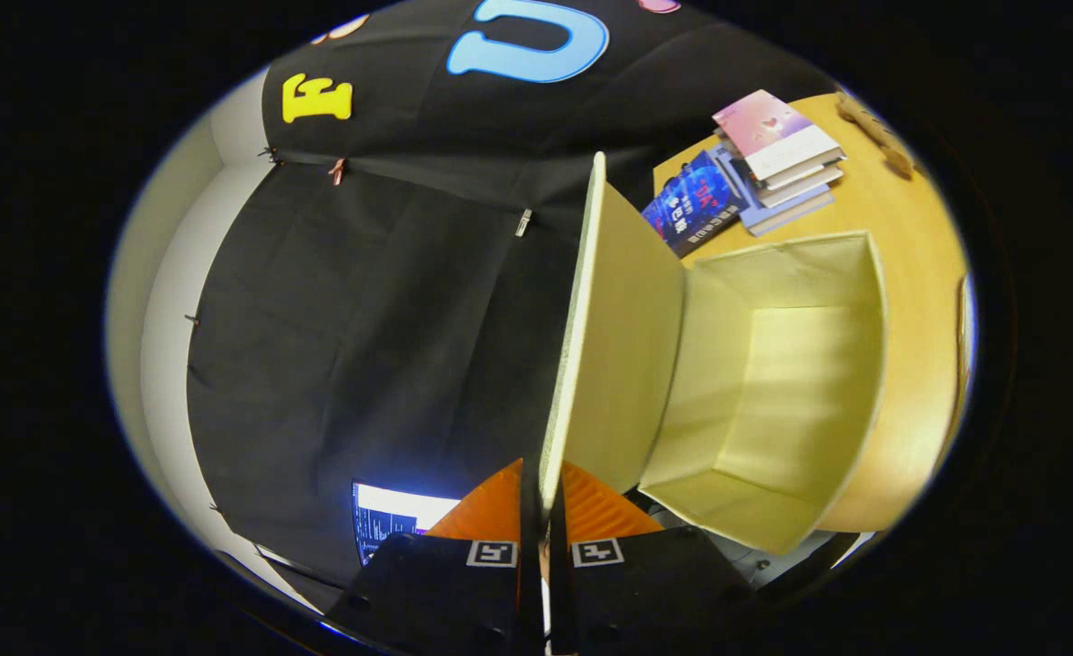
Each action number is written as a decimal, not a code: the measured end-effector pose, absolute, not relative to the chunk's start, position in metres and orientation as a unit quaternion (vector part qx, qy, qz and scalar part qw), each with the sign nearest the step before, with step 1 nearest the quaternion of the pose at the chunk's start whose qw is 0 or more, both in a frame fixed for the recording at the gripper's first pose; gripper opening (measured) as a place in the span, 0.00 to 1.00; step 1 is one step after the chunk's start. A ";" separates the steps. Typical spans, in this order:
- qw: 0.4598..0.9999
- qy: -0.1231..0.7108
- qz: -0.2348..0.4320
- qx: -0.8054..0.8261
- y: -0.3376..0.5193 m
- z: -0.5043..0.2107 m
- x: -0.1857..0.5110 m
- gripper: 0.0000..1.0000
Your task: Open the storage box then place both shoes into the box .Put the left shoe in first, then the right shoe, with the right side of both shoes facing outward in a uniform manner.
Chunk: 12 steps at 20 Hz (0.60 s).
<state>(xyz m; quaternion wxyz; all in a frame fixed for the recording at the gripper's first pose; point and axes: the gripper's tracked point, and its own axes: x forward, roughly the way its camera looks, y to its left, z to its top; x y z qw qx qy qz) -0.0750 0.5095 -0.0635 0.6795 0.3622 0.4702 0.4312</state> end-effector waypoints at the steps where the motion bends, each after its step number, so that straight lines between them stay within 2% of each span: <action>1: 0.679 0.470 0.436 0.358 0.525 -0.061 -0.077 0.07; 12: 0.690 0.496 0.426 0.311 0.670 -0.103 -0.072 0.07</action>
